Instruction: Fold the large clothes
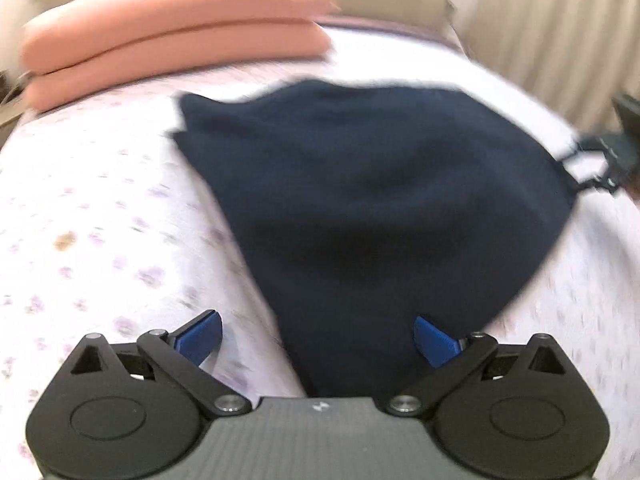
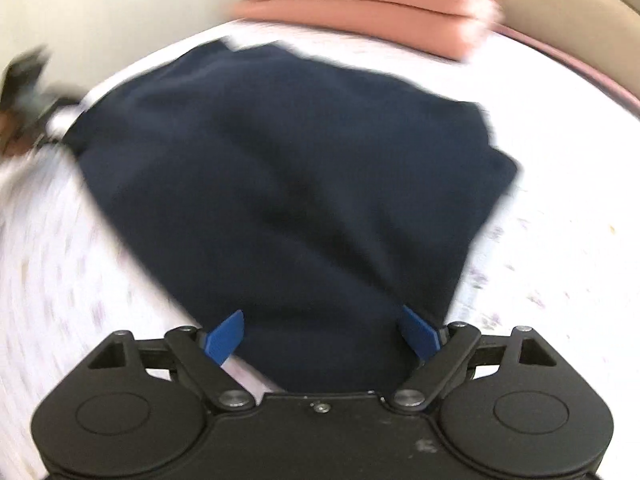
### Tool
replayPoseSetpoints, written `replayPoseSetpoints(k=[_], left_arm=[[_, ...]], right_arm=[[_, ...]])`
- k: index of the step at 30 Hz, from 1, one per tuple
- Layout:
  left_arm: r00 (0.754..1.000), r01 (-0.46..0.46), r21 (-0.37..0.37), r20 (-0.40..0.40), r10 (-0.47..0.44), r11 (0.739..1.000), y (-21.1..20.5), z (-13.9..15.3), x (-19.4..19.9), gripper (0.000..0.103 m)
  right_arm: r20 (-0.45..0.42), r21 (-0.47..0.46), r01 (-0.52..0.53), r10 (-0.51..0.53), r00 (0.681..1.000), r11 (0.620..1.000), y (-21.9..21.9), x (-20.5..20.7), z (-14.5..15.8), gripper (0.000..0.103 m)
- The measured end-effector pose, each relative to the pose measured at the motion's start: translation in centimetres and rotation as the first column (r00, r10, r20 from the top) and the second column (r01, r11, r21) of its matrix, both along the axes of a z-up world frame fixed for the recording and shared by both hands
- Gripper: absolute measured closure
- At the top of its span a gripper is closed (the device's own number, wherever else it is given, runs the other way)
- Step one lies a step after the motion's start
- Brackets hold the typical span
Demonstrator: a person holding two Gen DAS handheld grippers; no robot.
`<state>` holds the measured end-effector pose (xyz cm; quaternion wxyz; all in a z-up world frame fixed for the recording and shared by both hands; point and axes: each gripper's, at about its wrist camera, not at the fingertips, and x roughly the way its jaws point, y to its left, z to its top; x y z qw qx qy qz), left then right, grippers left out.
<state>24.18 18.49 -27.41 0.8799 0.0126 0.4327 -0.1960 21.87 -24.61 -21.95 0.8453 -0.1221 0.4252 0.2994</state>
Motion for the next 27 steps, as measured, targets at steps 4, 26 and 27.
replayPoseSetpoints(k=[4,26,27], left_arm=[[0.994,-0.109,-0.138,0.002,0.110,0.984,2.4,0.5,4.6,0.000],[0.945,-0.301,-0.481,-0.267,0.189,0.823,2.4,-3.5,9.7,0.043],[0.941,-0.313,-0.487,-0.276,0.196,0.815,2.5,-3.6,9.5,0.044]], right_arm=[[0.134,0.189,0.161,-0.188,0.973,0.969,4.2,1.1,4.4,0.001],[0.252,0.128,0.423,-0.442,0.861,0.897,15.6,3.2,-2.6,0.001],[0.262,0.140,0.420,-0.443,0.857,0.897,15.3,2.1,-2.8,0.001]])
